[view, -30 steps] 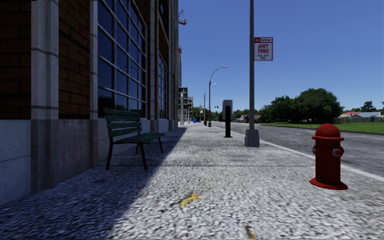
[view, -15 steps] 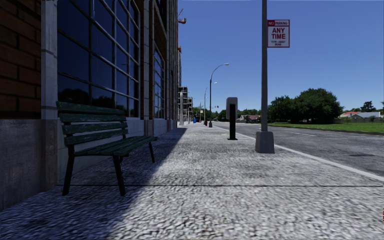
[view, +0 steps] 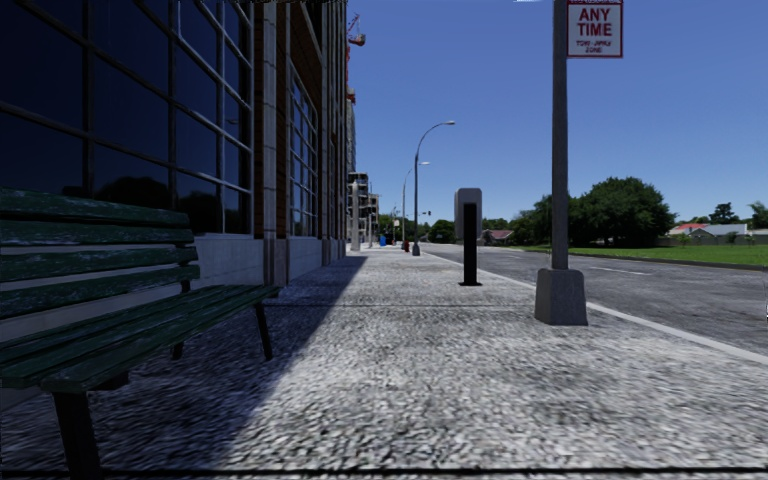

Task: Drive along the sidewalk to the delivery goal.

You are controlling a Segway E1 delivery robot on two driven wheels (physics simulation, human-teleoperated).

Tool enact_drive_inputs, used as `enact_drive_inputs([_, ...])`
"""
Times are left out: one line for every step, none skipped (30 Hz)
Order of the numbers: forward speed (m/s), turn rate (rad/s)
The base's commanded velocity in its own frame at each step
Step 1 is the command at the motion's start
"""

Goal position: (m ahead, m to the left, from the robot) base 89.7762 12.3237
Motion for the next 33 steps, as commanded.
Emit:
enact_drive_inputs([2.00,-0.53])
enact_drive_inputs([2.00,-0.53])
enact_drive_inputs([2.00,-0.54])
enact_drive_inputs([2.00,-0.54])
enact_drive_inputs([2.00,-0.54])
enact_drive_inputs([2.00,-0.48])
enact_drive_inputs([2.00,0.00])
enact_drive_inputs([2.00,0.00])
enact_drive_inputs([2.00,0.00])
enact_drive_inputs([2.00,0.00])
enact_drive_inputs([2.00,0.00])
enact_drive_inputs([2.00,0.00])
enact_drive_inputs([2.00,0.00])
enact_drive_inputs([2.00,0.00])
enact_drive_inputs([2.00,0.00])
enact_drive_inputs([2.00,0.00])
enact_drive_inputs([2.00,0.00])
enact_drive_inputs([2.00,0.00])
enact_drive_inputs([2.00,0.00])
enact_drive_inputs([2.00,0.00])
enact_drive_inputs([2.00,0.00])
enact_drive_inputs([2.00,0.00])
enact_drive_inputs([2.00,0.00])
enact_drive_inputs([2.00,0.10])
enact_drive_inputs([2.00,0.10])
enact_drive_inputs([2.00,0.22])
enact_drive_inputs([2.00,0.31])
enact_drive_inputs([2.00,0.34])
enact_drive_inputs([2.00,0.34])
enact_drive_inputs([2.00,0.35])
enact_drive_inputs([2.00,0.35])
enact_drive_inputs([2.00,0.35])
enact_drive_inputs([2.00,0.38])
